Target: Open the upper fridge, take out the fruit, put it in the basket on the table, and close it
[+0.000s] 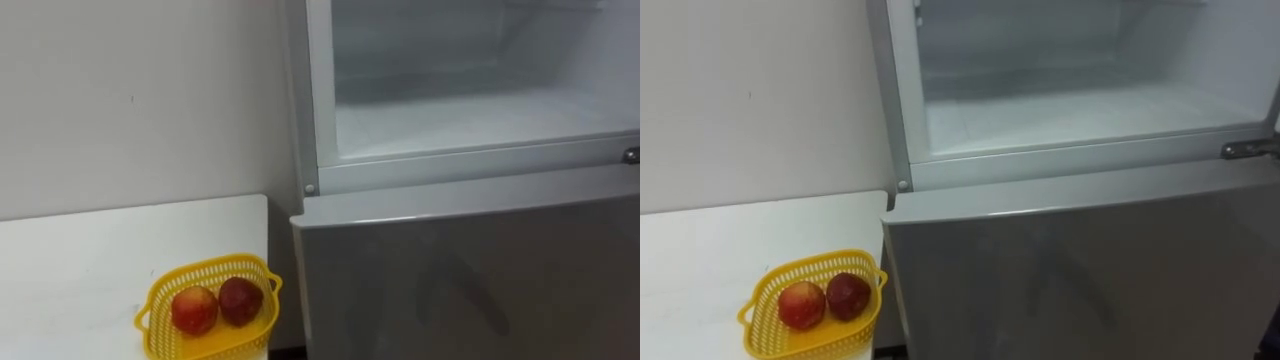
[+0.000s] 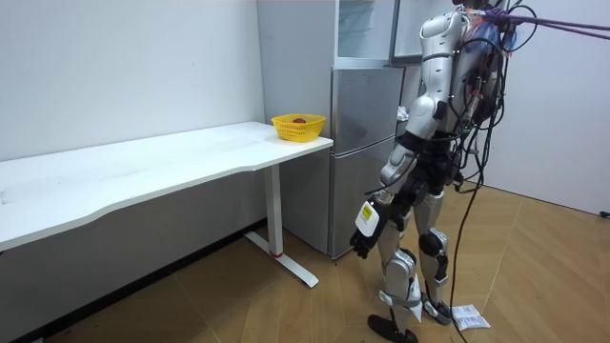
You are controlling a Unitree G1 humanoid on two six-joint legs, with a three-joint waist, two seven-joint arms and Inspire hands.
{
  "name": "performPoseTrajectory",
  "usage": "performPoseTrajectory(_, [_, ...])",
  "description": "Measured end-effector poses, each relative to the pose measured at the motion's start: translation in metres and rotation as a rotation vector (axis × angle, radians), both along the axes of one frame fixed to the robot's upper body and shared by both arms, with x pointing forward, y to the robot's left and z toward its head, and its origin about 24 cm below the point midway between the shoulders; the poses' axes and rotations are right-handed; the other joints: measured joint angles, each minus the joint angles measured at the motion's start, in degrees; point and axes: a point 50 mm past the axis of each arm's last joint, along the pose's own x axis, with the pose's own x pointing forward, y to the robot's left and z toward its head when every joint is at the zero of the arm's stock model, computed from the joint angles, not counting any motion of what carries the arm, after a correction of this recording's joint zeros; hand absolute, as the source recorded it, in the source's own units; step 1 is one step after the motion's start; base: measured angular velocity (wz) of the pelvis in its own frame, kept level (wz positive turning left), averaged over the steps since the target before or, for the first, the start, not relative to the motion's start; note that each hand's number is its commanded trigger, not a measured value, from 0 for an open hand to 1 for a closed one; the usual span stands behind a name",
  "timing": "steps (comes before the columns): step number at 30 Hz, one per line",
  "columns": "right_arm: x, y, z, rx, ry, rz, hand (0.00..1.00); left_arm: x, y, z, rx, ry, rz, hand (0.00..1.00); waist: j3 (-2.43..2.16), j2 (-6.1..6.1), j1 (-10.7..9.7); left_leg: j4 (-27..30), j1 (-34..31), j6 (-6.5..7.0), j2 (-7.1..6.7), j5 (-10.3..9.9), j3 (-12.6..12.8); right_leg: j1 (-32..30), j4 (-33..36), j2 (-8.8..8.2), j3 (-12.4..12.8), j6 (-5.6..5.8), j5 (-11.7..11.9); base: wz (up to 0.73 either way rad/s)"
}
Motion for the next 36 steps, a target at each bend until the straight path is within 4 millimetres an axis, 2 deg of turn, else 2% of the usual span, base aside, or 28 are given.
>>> performPoseTrajectory(7, [-0.029,-0.006,-0.032,0.005,0.191,-0.053,0.0,-0.001,0.001,0.0,0.003,0.003,0.007,0.0,0.2,-0.37,0.24,0.31,0.44,0.04,0.0,-0.1,-0.11,1.0,-0.05,-0.03,-0.03,0.03,-0.02,0.02])
performPoseTrajectory(14, [-0.063,-0.012,-0.061,0.024,0.432,-0.089,0.0,-0.003,0.005,0.001,0.016,0.016,0.045,0.0,0.46,-0.44,1.73,0.32,0.85,0.0,0.0,-0.21,-0.21,1.17,0.01,-0.05,-0.08,0.09,-0.38,0.0])
performPoseTrajectory(20, [-0.084,-0.013,-0.076,0.074,0.614,-0.102,0.0,-0.011,0.006,0.0,0.02,0.061,0.055,0.0,0.48,-0.63,1.86,0.35,0.52,0.0,-0.12,-0.21,-0.49,1.07,-0.02,-0.08,-0.4,0.08,-0.37,0.01])
performPoseTrajectory(22, [-0.09,-0.014,-0.08,0.096,0.676,-0.1,0.0,-0.012,0.007,0.0,0.019,0.071,0.071,0.0,0.38,-0.83,1.85,0.39,0.83,-0.01,-0.18,-0.21,-0.66,1.31,-0.02,-0.12,-0.55,0.08,-0.37,0.04])
performPoseTrajectory(25, [-0.101,-0.013,-0.084,0.132,0.759,-0.095,0.0,-0.012,0.007,0.0,0.021,0.075,0.072,0.0,0.48,-0.7,2.04,0.4,1.44,-0.05,-0.25,-0.24,-0.8,2.05,-0.06,-0.2,-0.56,0.07,-0.49,0.03])
performPoseTrajectory(31, [-0.104,-0.01,-0.087,0.194,0.8,-0.087,0.0,-0.007,0.007,0.001,0.012,0.081,0.033,0.0,0.59,-0.54,1.76,0.61,1.11,-0.05,-0.24,-0.25,-1.08,2.03,-0.04,-0.24,-1.16,0.05,-0.88,0.04])
performPoseTrajectory(36, [-0.11,-0.008,-0.089,0.226,0.845,-0.088,0.0,-0.012,0.006,0.001,0.0,0.108,0.027,0.0,0.63,-0.49,1.75,0.96,0.9,-0.04,-0.22,-0.32,-1.33,2.01,-0.01,-0.24,-1.53,0.01,-0.93,0.04])
